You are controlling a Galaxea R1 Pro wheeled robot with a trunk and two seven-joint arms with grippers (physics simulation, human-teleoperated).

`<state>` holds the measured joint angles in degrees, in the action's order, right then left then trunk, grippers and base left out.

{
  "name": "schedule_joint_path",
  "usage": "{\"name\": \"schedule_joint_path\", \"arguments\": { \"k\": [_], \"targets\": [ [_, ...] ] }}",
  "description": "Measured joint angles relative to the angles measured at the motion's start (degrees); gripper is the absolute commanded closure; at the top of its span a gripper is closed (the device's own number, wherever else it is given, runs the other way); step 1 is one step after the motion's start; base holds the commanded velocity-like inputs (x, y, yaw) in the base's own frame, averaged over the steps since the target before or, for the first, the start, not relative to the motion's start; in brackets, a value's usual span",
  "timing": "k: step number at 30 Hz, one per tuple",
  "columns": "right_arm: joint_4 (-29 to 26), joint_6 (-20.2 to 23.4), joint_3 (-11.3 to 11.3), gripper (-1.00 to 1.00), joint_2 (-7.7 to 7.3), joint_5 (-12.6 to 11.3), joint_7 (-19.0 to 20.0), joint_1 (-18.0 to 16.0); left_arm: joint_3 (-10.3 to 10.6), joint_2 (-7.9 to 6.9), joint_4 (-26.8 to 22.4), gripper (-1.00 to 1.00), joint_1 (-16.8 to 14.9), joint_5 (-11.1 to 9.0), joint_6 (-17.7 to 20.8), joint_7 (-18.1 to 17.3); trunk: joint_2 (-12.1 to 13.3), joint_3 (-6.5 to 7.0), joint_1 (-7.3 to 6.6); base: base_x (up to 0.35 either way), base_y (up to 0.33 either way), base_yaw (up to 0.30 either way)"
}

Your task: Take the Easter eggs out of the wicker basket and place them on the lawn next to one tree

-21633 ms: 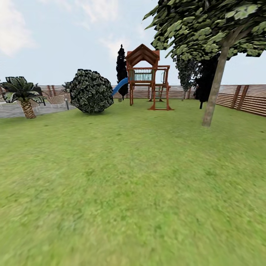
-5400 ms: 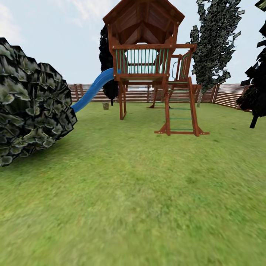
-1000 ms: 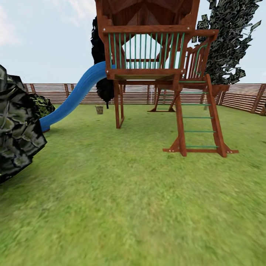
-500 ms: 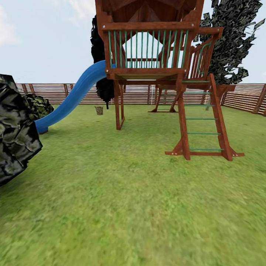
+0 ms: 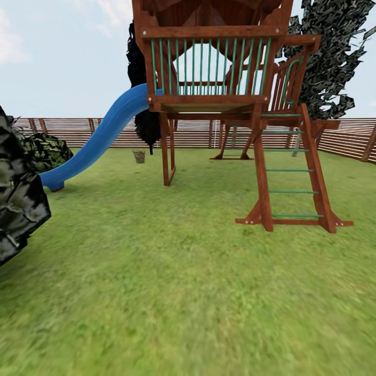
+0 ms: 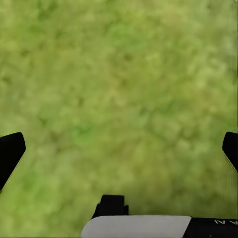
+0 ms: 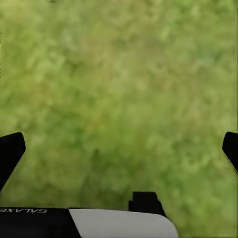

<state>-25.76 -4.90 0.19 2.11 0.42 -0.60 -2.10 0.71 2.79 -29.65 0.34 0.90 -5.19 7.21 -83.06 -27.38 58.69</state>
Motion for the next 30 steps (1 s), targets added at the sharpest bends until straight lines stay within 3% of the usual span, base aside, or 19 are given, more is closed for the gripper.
{"name": "schedule_joint_path", "arguments": {
  "k": [13,30],
  "targets": [
    [0.01,0.14,-0.32,-1.0,-0.12,-0.11,0.03,-0.01,-0.06,-0.07,0.12,-1.0,0.0,0.05,0.0,0.06,0.0,0.0,0.0,0.335,0.0,0.0],
    [0.12,-0.25,-0.36,-1.0,-2.05,-0.05,0.14,-0.04,-0.07,-0.07,0.17,-1.0,0.0,0.05,0.0,0.08,0.0,-0.13,0.0,0.335,0.0,-0.066]
  ]
}}
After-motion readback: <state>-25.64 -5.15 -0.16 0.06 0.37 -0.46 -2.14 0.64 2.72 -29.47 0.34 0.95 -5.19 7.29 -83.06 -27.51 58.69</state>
